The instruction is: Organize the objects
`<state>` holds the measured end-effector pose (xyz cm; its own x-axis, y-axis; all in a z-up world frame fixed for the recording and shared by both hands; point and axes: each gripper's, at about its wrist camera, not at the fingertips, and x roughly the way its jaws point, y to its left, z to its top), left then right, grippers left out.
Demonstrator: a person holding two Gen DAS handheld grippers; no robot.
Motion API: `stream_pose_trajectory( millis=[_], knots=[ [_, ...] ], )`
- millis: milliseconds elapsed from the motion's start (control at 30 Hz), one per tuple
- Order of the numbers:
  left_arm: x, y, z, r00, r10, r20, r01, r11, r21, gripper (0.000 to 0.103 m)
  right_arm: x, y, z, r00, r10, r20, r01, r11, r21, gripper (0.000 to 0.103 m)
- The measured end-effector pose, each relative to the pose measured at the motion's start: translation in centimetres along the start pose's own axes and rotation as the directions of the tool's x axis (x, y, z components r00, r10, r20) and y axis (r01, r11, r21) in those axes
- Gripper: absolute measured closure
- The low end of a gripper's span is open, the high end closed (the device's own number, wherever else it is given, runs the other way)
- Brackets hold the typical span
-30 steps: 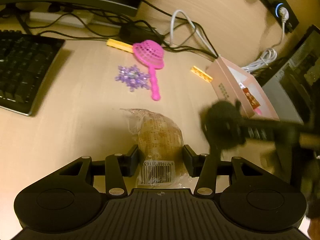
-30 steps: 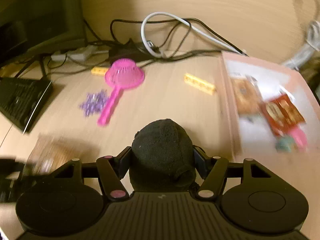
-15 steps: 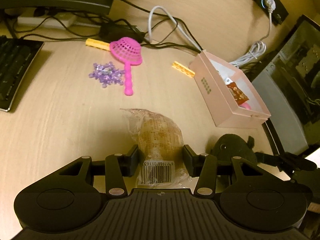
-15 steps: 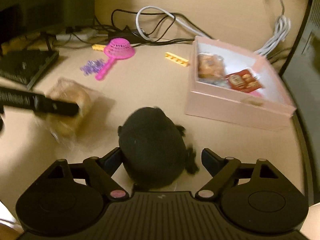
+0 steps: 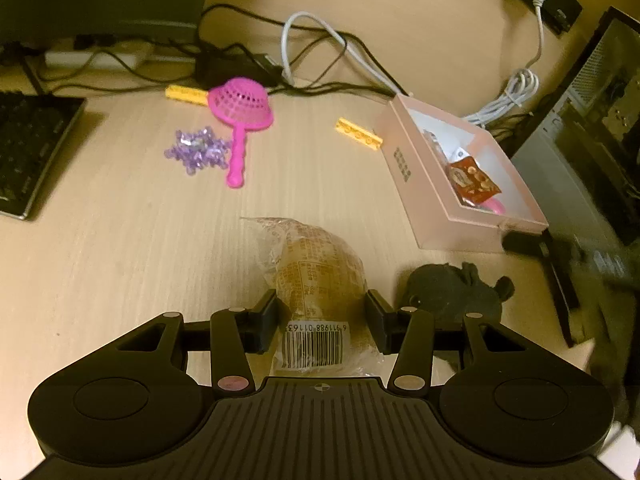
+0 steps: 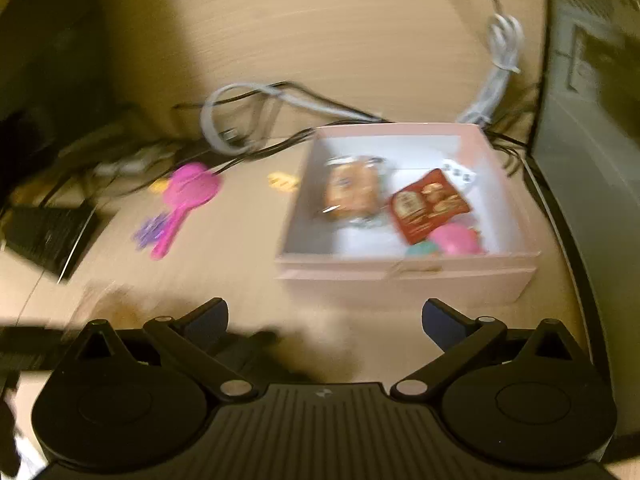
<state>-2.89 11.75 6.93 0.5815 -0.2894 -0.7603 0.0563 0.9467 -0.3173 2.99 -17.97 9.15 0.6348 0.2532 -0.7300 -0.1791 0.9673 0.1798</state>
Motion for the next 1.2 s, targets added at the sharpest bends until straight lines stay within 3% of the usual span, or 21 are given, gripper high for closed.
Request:
stream_pose_trajectory(
  millis=[167, 433, 533, 667, 867, 1033, 1200],
  knots=[
    [-1.4, -1.0, -0.4, 0.998, 0.058, 0.025, -0.058, 0.998, -0.004, 0.052, 4.5, -1.5, 2.4, 0.997, 0.053, -0.064, -0.049, 0.997, 0.062, 0.000],
    [-1.9, -1.3, -1.2, 0.992, 0.124, 0.003, -0.124, 0.992, -0.003, 0.052, 5.6, 0.5, 3.3, 0.994, 0.106, -0.016, -0.107, 0.994, -0.024, 0.000],
    [-1.6, -1.8, -1.3, 0.993, 0.118, -0.004, -0.118, 0.993, 0.000, 0.052, 4.5, 0.9, 1.7, 0.995, 0.103, -0.005, -0.103, 0.991, -0.082, 0.000],
    [-1.1, -2.4, -1.3, 0.995, 0.097, -0.012, -0.097, 0.995, 0.012, 0.052, 2.7, 0.5, -1.2, 0.999, 0.010, 0.036, -0.005, 0.989, -0.145, 0.000],
    [-0.2, -2.7, -1.4, 0.997, 0.075, -0.028, -0.075, 0.997, -0.005, 0.052, 0.0, -2.4, -3.8, 0.991, -0.098, 0.085, 0.103, 0.993, -0.051, 0.000],
    [0.0, -2.6, -1.5, 0.997, 0.070, -0.034, -0.071, 0.997, -0.018, 0.052, -0.1, -1.9, -5.7, 0.998, -0.058, 0.010, 0.059, 0.997, -0.052, 0.000],
    [-0.3, -2.3, -1.5, 0.997, 0.072, -0.027, -0.073, 0.997, -0.025, 0.052, -1.4, 0.4, -6.6, 1.000, 0.013, 0.027, -0.009, 0.991, -0.132, 0.000]
  ],
)
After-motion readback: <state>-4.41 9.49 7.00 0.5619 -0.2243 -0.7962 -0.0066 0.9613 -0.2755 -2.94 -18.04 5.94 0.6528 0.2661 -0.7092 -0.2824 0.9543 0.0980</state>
